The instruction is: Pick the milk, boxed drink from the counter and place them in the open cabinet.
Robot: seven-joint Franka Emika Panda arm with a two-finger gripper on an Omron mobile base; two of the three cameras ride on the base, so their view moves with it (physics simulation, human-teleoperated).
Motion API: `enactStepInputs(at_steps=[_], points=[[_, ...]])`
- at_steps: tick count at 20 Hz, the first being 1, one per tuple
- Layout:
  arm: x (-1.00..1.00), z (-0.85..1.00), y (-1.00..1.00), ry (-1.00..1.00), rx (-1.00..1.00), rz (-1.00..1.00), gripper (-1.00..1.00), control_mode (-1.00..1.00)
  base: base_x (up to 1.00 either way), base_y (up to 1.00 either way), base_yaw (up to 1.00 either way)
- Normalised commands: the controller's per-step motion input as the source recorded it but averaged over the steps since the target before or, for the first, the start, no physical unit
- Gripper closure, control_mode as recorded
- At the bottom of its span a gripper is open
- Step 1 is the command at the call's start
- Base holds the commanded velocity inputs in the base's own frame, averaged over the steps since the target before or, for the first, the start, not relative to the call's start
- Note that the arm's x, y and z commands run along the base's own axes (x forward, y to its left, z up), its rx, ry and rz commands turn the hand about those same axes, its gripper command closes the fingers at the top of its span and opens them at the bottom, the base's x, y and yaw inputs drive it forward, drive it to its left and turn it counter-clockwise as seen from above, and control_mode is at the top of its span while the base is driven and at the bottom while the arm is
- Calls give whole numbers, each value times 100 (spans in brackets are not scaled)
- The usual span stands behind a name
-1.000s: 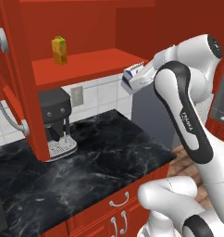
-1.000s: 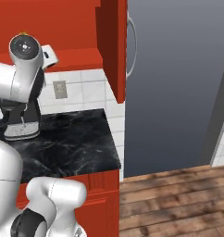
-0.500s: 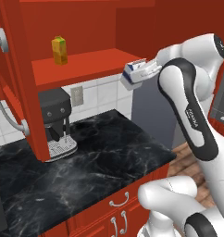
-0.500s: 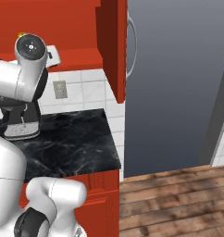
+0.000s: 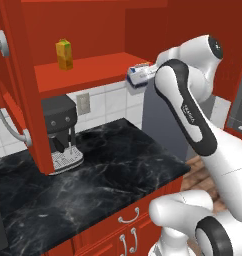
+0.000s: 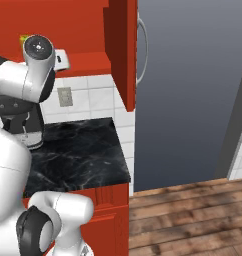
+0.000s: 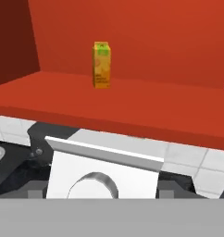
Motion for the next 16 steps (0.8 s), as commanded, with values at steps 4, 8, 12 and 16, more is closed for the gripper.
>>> enactStepInputs(at_steps=[4, 8, 12, 16], points=[[64, 15, -1, 19, 4, -3, 100, -100, 0, 0, 0], [40, 26, -2, 9, 7, -1, 100, -100, 0, 0, 0], [11, 23, 0, 1, 2, 0, 100, -100, 0, 0, 0], [0, 13, 0, -3, 0, 0, 100, -100, 0, 0, 0]])
